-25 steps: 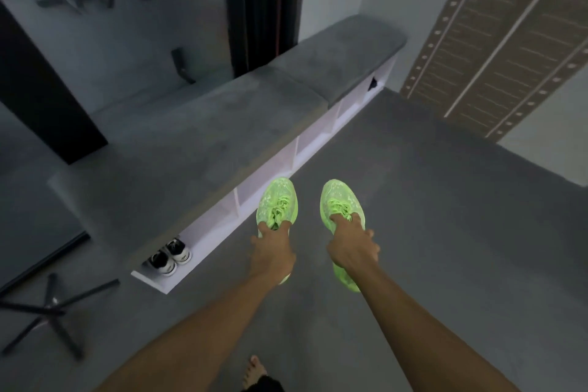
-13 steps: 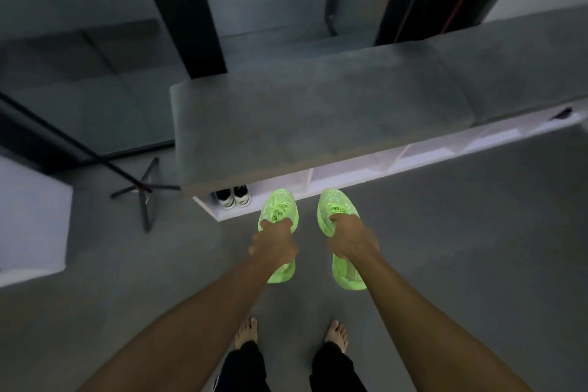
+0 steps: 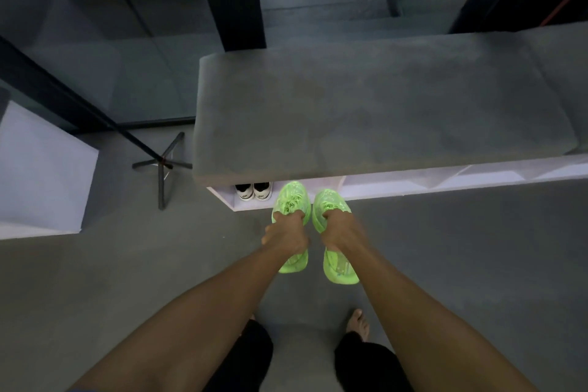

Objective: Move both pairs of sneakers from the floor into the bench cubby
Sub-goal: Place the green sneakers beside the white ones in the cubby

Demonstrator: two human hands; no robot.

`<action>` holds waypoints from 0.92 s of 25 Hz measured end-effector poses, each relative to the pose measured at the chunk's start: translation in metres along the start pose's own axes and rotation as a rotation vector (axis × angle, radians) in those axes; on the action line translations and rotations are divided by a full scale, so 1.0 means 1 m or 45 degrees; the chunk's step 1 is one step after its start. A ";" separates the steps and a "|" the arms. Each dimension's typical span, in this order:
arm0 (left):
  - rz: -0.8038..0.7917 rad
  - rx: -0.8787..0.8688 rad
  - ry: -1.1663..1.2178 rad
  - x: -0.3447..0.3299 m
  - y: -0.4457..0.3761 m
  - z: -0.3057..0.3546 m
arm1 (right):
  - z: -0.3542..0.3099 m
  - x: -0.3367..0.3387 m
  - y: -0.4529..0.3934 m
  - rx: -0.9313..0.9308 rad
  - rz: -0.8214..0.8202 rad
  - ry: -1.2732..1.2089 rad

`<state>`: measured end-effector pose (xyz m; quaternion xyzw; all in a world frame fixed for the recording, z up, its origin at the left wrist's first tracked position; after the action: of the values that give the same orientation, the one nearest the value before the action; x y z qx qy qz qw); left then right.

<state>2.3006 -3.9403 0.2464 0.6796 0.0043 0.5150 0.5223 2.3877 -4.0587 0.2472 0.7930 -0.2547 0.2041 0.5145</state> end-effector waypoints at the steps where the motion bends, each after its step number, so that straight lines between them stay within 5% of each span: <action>1: 0.018 0.009 -0.002 -0.005 -0.021 -0.001 | 0.003 -0.007 -0.026 0.002 0.007 0.006; 11: 0.318 0.076 0.142 -0.184 -0.223 -0.013 | 0.071 -0.142 -0.274 0.095 0.129 -0.015; 17: 0.570 0.004 0.017 -0.194 -0.346 -0.026 | 0.092 -0.199 -0.393 0.293 0.241 0.093; 23: 0.736 0.029 -0.071 -0.187 -0.399 -0.007 | 0.082 -0.195 -0.428 0.315 0.358 0.059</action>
<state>2.4201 -3.8560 -0.1697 0.6723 -0.1983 0.6237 0.3461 2.5018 -3.9504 -0.2040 0.8019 -0.3241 0.3219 0.3850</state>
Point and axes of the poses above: each hand's wrist, its own y-axis away from the middle knuckle, its own x-axis out of the back of the hand, z = x × y, the point moved 10 cm from there along -y, towards the middle knuckle, and after that the axes turned 12 degrees about -y, right-handed, at the moved point
